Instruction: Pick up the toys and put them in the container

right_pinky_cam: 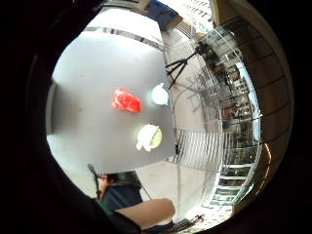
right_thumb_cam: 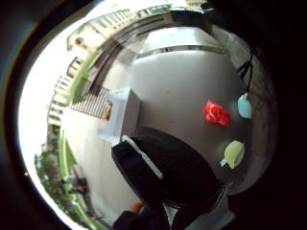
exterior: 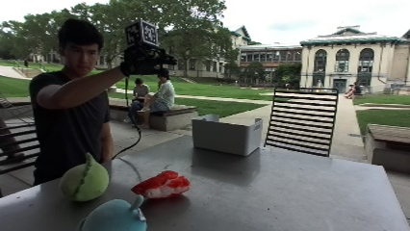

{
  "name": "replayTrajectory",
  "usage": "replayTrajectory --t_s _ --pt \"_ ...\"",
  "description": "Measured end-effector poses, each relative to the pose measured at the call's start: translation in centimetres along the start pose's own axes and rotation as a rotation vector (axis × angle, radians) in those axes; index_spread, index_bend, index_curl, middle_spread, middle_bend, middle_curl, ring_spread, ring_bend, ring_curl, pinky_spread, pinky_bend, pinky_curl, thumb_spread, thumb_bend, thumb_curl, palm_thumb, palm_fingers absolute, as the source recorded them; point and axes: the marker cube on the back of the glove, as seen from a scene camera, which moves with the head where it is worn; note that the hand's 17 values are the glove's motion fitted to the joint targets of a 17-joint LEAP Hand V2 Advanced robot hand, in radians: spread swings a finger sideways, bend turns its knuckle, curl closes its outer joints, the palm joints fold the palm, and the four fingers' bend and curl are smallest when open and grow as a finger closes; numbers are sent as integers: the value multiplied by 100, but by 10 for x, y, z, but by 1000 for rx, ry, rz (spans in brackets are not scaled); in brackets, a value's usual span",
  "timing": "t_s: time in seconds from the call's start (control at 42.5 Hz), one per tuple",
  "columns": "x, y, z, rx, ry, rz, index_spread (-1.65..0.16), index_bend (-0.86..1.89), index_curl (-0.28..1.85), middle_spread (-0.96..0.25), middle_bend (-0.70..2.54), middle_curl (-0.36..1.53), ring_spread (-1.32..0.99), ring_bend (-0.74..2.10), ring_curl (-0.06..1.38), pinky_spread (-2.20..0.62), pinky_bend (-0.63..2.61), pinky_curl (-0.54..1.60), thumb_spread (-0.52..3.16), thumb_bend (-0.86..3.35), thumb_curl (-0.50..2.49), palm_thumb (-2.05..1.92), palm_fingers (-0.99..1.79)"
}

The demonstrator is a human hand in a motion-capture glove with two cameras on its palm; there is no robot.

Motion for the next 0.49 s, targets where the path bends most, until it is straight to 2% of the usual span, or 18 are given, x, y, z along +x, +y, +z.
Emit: replayTrajectory --t_s 0.071,0.494 --pt "25 11 6 29 4 -45 -26 17 26 -8 21 28 -22 27 18 -4 51 28 111 -10 3 -15 3" --pt "148 87 84 -26 -33 40 -27 17 30 -8 21 33 -20 27 22 -2 53 31 101 -11 6 -16 0"
